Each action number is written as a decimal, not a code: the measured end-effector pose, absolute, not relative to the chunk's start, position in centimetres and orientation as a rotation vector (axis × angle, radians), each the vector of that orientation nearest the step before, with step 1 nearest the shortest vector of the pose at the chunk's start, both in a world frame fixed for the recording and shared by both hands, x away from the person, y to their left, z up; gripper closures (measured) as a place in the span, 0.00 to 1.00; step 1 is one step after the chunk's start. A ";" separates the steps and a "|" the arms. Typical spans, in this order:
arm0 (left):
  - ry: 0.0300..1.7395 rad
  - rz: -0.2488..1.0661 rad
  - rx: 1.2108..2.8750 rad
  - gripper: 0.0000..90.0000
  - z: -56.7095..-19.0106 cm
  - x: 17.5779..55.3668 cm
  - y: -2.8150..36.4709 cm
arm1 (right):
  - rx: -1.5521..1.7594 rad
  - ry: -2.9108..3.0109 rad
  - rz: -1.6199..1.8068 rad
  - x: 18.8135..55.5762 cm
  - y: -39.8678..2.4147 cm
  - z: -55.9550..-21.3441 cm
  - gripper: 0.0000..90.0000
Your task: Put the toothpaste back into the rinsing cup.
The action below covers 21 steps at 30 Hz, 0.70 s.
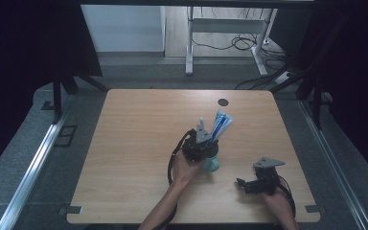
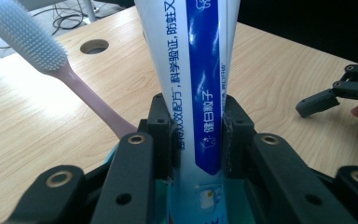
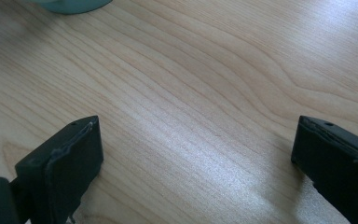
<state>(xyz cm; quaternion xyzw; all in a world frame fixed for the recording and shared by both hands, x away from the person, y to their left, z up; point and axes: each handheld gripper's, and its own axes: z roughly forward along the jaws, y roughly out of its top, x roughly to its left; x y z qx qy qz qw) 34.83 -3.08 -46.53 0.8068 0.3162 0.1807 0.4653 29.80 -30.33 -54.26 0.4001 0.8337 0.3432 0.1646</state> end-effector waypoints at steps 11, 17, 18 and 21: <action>0.814 0.419 2.003 0.76 -46.9 35.0 -2.9 | 1.142 2.373 0.981 29.8 -30.3 -54.3 0.02; 0.826 0.395 1.998 0.75 -47.3 35.1 -2.7 | 1.144 2.370 0.982 29.8 -30.3 -54.3 0.02; 0.826 0.395 1.999 0.75 -47.3 35.1 -2.7 | 1.143 2.371 0.982 29.8 -30.3 -54.3 0.02; 0.827 0.388 2.000 0.74 -47.2 35.1 -2.7 | 1.142 2.371 0.981 29.8 -30.3 -54.3 0.02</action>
